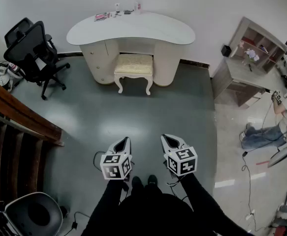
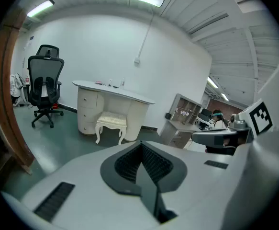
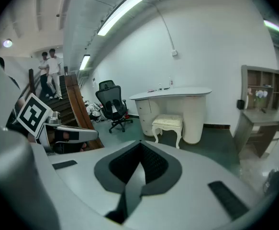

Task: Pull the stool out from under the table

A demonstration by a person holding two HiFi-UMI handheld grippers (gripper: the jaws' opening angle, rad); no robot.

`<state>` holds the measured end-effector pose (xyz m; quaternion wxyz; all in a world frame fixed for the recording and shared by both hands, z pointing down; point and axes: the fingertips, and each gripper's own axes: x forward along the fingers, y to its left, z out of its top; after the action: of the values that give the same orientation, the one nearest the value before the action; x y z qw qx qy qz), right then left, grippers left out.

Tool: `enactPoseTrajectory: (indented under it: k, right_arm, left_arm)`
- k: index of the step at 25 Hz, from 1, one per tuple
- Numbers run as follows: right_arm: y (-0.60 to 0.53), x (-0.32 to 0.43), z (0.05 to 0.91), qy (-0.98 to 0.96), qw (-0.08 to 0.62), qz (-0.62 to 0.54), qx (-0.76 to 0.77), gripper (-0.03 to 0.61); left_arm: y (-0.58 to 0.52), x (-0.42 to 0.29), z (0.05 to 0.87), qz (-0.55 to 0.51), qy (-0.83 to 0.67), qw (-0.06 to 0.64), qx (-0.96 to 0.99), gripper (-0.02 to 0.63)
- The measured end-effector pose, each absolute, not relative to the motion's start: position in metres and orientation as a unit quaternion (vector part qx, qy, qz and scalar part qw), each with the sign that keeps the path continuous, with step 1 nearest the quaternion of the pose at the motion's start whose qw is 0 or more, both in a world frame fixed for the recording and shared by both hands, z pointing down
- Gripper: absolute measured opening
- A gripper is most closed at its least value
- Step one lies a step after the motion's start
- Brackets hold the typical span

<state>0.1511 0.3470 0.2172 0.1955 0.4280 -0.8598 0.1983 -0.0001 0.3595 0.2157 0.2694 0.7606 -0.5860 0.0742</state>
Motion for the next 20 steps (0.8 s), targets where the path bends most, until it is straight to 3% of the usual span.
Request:
enactPoseTrajectory:
  k: [20]
  right_arm:
    - [0.355, 0.168, 0.227, -0.864, 0.200, 0.201, 0.415, 0.003]
  left_arm:
    - [0.367, 0.007, 0.227, 0.090, -0.592, 0.279, 0.751, 0.006]
